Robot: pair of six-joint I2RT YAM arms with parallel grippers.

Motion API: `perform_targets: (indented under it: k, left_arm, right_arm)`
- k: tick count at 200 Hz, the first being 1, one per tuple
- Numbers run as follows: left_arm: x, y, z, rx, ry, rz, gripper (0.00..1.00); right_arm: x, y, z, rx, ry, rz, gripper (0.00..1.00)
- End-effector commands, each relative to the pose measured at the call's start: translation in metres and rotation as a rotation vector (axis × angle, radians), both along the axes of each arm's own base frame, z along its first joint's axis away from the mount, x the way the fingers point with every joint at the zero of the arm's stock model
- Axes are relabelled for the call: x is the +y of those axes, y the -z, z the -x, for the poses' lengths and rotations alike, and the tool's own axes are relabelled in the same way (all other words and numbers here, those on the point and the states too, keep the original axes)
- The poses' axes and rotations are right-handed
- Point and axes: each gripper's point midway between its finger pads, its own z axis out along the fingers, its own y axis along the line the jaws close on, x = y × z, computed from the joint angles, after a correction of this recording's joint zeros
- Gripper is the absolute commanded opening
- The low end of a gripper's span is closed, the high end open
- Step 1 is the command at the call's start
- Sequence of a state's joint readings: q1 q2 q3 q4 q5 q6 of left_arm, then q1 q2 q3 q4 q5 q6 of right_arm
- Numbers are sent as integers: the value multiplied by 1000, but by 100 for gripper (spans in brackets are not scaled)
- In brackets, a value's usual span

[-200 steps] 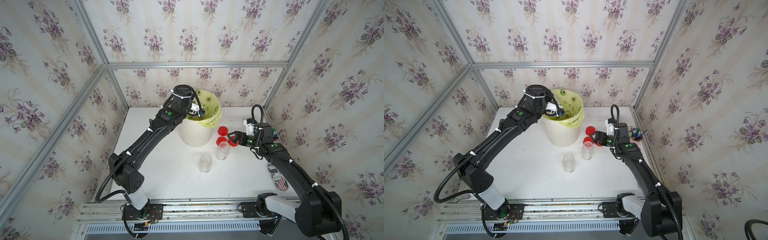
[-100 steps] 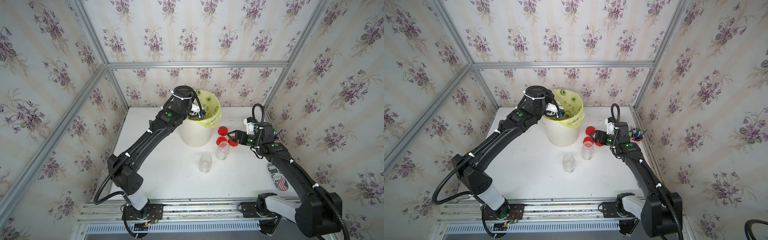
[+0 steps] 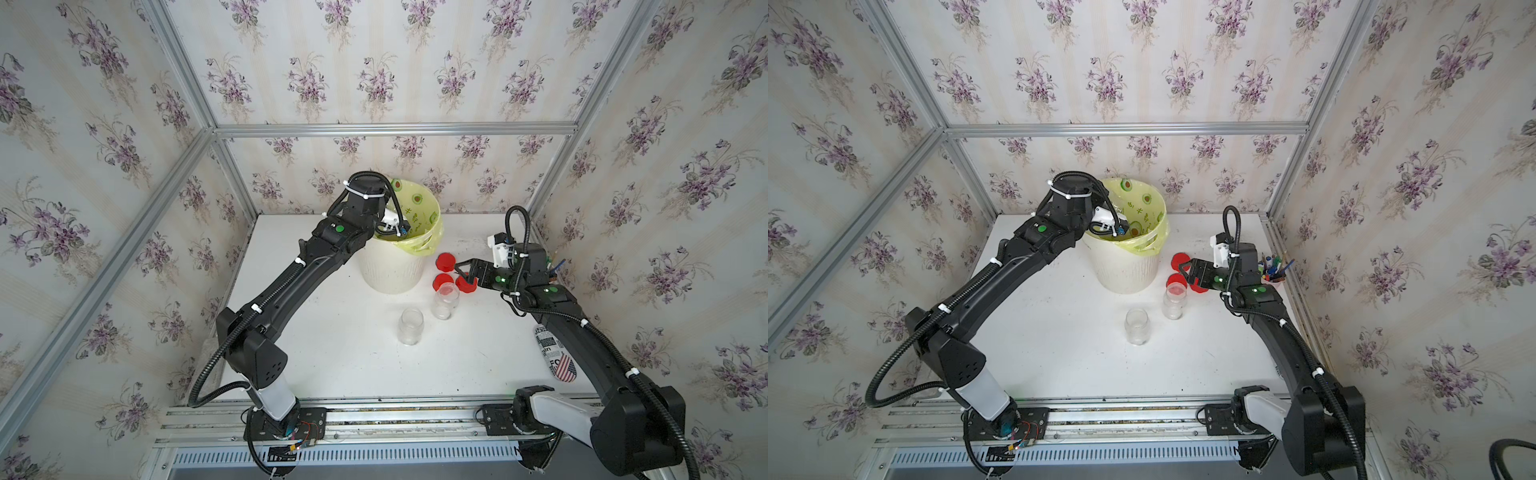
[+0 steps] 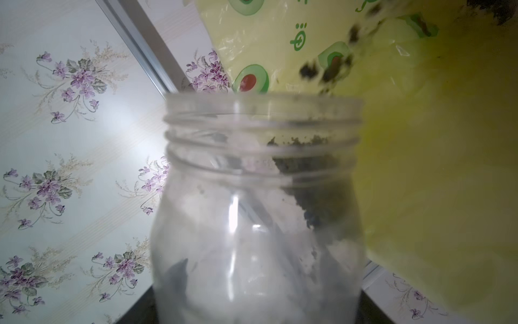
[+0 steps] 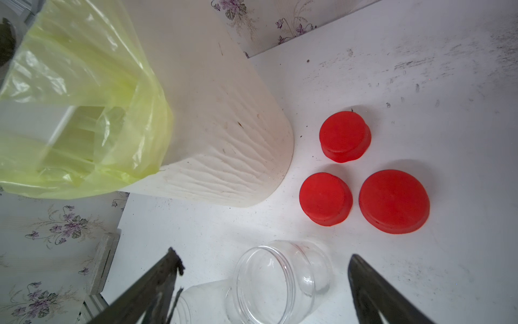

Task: Empty moldy tea leaves from jars
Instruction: Pour the moldy tea leaves from the jar into the trash bin.

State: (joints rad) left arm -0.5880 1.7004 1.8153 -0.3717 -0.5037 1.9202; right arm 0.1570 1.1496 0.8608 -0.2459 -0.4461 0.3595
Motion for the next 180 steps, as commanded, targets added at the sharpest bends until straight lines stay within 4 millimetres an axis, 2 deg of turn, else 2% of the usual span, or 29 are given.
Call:
perform_targets:
  k: [1,10,21,59,94,125,134,157,168,180]
  left_arm:
    - [2,4,3,8,9,-69,72]
    - [5,14,4,32,-1,-83,72]
    - [6,18,3,40,-14,-84,72]
    - [-1,-9,5,-9,5,-68,72]
    - [3,5,7,20,-4,-84,72]
    - [0,-19,9,-26,-2,-62,72]
    - [0,-16,10,-15,-1,-53,72]
    - [3,9,10,45,-7,-73,72]
    - [4,7,8,38,-16,-75,72]
    - [2,-5,9,16,-11,-67,72]
  right_arm:
    - [2,-10,-1,-31,-7,-13,92]
    - [2,-10,-1,-32,-7,-16,92]
    - [3,-11,-1,-33,-9,-19,92]
    - [3,-16,-2,-41,-10,-18,92]
    - [4,-15,-1,-38,-12,-30,92]
    - [3,-17,0,-41,-13,-23,92]
    - [3,-18,1,-46,-11,-24,92]
    - [3,-17,2,-45,-10,-30,92]
    - [4,-18,2,-44,-15,-33,92]
    - [4,-20,3,-45,-18,-32,92]
